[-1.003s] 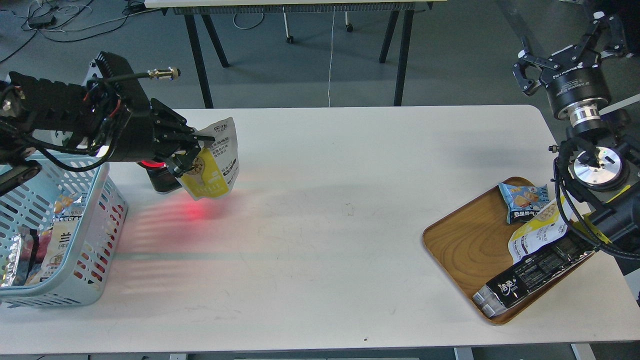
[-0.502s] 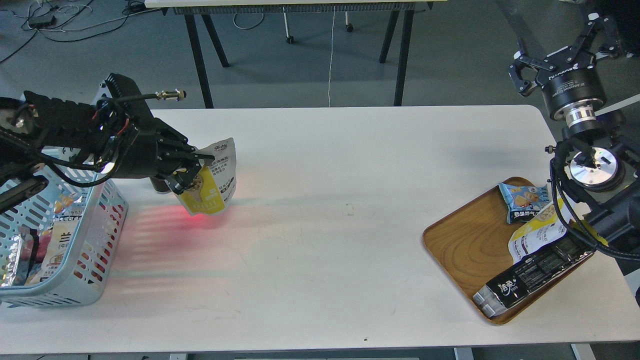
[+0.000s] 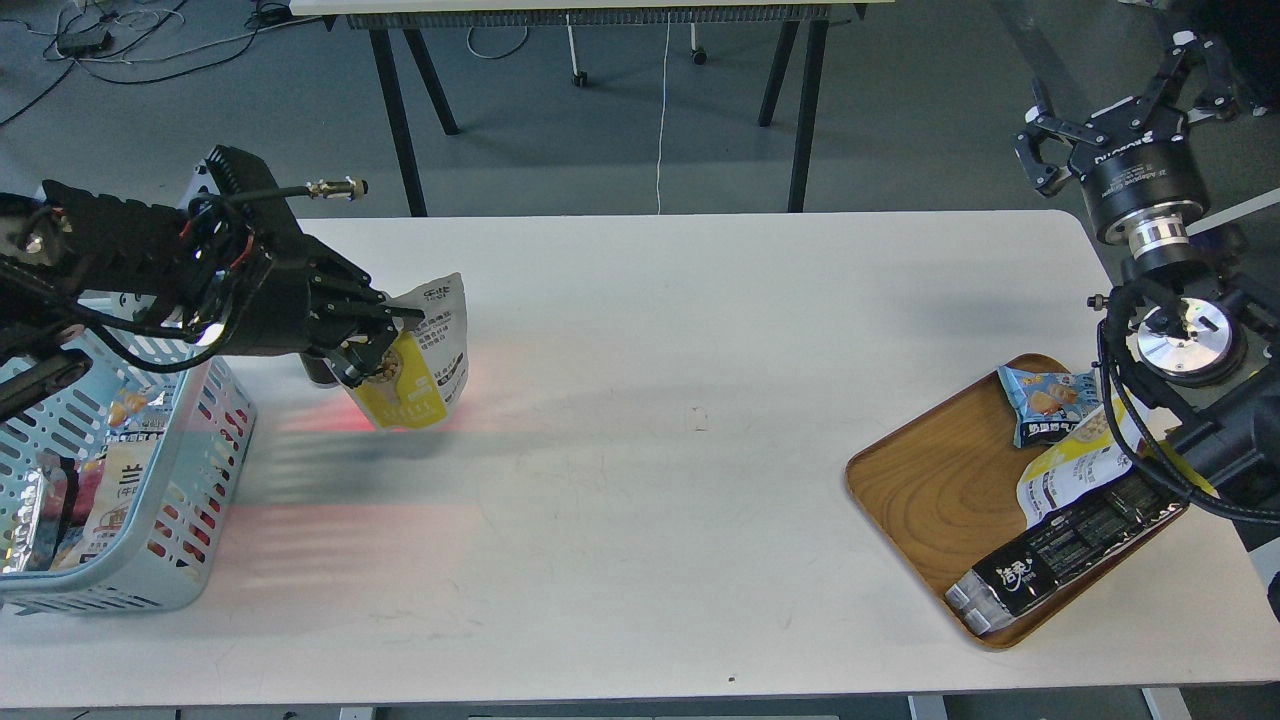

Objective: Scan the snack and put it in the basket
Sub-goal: 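Hold the packet in front of the barcode scanner with the left gripper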

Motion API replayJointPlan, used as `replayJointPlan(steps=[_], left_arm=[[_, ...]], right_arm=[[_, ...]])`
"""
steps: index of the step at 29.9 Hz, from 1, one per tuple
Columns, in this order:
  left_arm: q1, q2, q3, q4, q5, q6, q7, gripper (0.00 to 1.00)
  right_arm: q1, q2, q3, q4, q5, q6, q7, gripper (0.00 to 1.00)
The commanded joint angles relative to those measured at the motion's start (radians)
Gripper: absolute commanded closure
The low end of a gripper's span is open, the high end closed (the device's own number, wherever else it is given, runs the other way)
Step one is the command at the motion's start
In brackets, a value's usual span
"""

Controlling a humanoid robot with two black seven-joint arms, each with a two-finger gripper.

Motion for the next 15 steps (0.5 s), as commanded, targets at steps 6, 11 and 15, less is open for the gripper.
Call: replayJointPlan(steps=[6, 11, 15], left_arm=[[-0.024, 0.0, -0.003, 0.074, 0.0, 0.0, 0.0, 1.0], [-0.029, -0.004, -0.001, 0.078, 0.0, 0.0, -0.001, 1.0], [-0.024, -0.007, -0.001, 0.068, 0.0, 0.0, -0.003, 1.0]], right_arm=[[0.002, 0.004, 0.001, -0.002, 0.0, 0.0, 0.0, 0.0], [0.002, 0.004, 0.001, -0.002, 0.0, 0.0, 0.0, 0.0], [0.002, 0.004, 0.001, -0.002, 0.0, 0.0, 0.0, 0.0]])
